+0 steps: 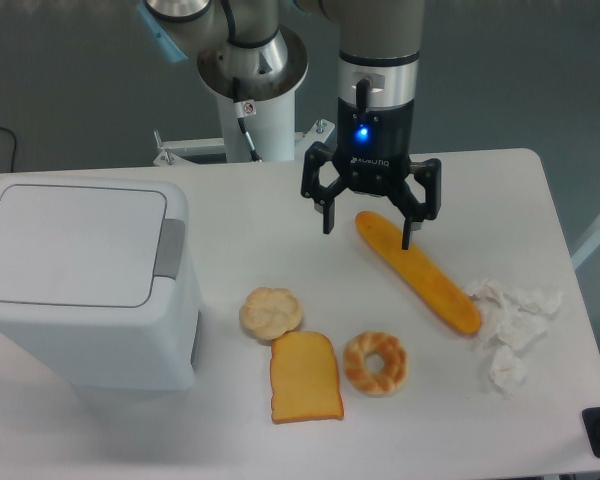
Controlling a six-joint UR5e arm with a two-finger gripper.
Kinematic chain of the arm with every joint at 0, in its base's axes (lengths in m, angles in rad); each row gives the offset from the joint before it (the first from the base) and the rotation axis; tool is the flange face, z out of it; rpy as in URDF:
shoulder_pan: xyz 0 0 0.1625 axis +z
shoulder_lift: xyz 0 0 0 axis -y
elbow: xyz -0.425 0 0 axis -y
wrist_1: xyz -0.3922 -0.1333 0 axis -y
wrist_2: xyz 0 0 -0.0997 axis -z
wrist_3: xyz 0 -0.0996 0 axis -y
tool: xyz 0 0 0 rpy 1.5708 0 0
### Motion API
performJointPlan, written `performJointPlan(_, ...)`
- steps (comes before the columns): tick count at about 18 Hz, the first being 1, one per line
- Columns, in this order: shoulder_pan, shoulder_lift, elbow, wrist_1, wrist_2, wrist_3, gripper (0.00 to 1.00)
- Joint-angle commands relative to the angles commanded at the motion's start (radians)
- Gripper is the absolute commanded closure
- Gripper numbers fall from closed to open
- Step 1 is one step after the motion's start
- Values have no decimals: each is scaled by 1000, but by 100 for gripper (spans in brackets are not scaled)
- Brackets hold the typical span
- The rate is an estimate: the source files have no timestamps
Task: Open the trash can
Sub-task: 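Move the open gripper across the table toward the trash can lid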
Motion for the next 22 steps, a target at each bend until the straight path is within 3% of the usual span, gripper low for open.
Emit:
performJointPlan(8,-20,-5,35,5,-38,-239,0)
performJointPlan(13,-25,-6,35,5,-113,-330,0)
performJointPlan(18,-34,2,35,5,-221,-529,0)
performJointPlan(22,-61,2,34,5,-235,-543,0)
